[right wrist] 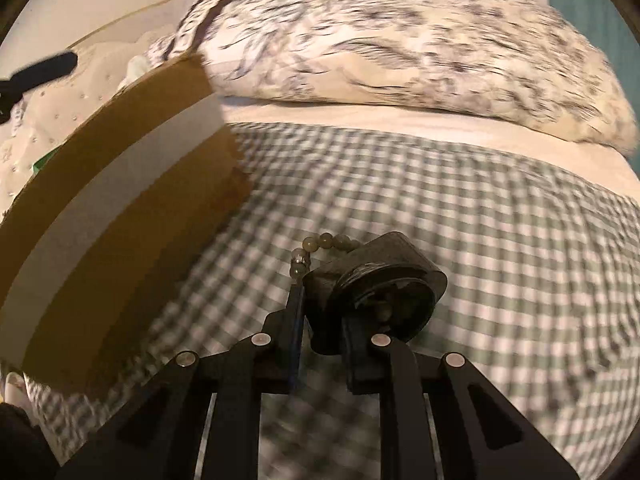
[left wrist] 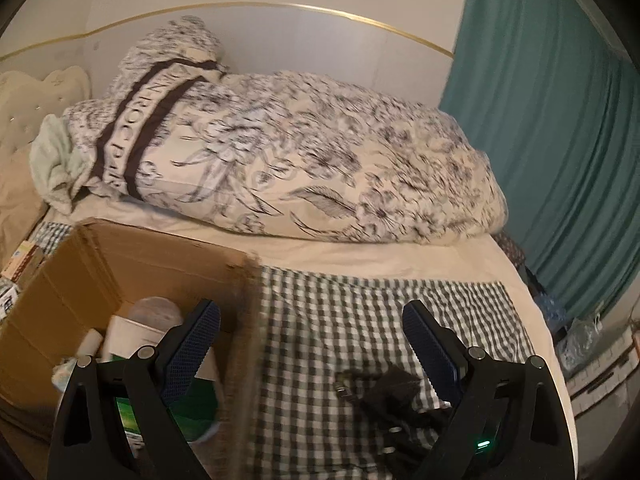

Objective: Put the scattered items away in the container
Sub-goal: 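Lower the right tool onto the black ring and grasp it, then grasp the dark bead bracelet with the left tool while the right tool holds the black ring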

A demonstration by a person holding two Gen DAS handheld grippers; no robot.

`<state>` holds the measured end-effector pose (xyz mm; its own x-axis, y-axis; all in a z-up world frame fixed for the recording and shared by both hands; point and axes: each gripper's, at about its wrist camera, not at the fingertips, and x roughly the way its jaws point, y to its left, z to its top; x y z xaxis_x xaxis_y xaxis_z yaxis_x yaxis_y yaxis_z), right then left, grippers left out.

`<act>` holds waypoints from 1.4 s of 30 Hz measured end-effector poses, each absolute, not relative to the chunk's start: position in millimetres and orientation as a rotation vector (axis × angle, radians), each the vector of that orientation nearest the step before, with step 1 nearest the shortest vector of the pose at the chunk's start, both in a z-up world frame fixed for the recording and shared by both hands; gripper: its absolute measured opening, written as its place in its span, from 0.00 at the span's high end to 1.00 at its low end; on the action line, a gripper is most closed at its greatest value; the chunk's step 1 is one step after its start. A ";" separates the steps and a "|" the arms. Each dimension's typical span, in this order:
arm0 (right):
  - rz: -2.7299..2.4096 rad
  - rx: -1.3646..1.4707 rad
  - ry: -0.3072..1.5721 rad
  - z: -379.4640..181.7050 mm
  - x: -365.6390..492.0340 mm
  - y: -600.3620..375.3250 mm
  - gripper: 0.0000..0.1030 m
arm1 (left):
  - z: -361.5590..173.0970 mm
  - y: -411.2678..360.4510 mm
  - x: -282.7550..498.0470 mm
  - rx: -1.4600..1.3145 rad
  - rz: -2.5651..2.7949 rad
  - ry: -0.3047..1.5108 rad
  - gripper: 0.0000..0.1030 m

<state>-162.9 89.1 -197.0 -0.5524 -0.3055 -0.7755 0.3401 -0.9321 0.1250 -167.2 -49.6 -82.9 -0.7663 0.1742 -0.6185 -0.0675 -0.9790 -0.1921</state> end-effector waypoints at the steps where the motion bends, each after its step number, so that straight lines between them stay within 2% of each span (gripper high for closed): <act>1: -2.498 1.239 0.050 -196.2 -160.9 99.8 0.85 | -85.7 -41.7 -168.8 -1.022 2.814 -0.223 0.08; 8: -2.567 1.329 0.010 -205.1 -137.2 166.7 0.83 | -105.5 14.0 -175.8 -1.085 2.730 -0.101 0.08; 10: -2.608 1.320 -0.029 -205.9 -133.0 182.3 0.78 | -112.1 27.9 -176.1 -1.104 2.707 -0.074 0.08; 16: -2.627 1.304 -0.075 -200.3 -136.0 197.2 0.77 | -131.4 49.9 -183.2 -1.173 2.676 -0.010 0.08; 18: -2.624 1.293 -0.109 -197.8 -134.7 204.0 0.77 | -140.2 53.9 -186.7 -1.210 2.666 0.011 0.08; 22: -2.616 1.286 -0.137 -195.1 -133.2 215.3 0.89 | -160.8 65.5 -191.6 -1.280 2.629 0.051 0.08; 36: -2.721 1.221 -0.172 -169.6 -118.2 263.9 0.93 | -229.4 122.9 -204.3 -1.414 2.464 0.196 0.08; 41: -2.750 1.192 -0.188 -156.2 -114.1 276.5 0.93 | -262.1 137.2 -204.0 -1.458 2.422 0.240 0.18; 42: -2.755 1.186 -0.189 -154.0 -113.4 277.6 0.93 | -263.1 137.7 -201.5 -1.429 2.436 0.234 0.26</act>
<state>-113.4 277.6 -154.0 -0.6806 -0.1738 -0.7118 0.0749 -0.9829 0.1684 -201.5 137.7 -263.1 -0.4565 0.1791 -0.8715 -0.3419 -0.9396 -0.0140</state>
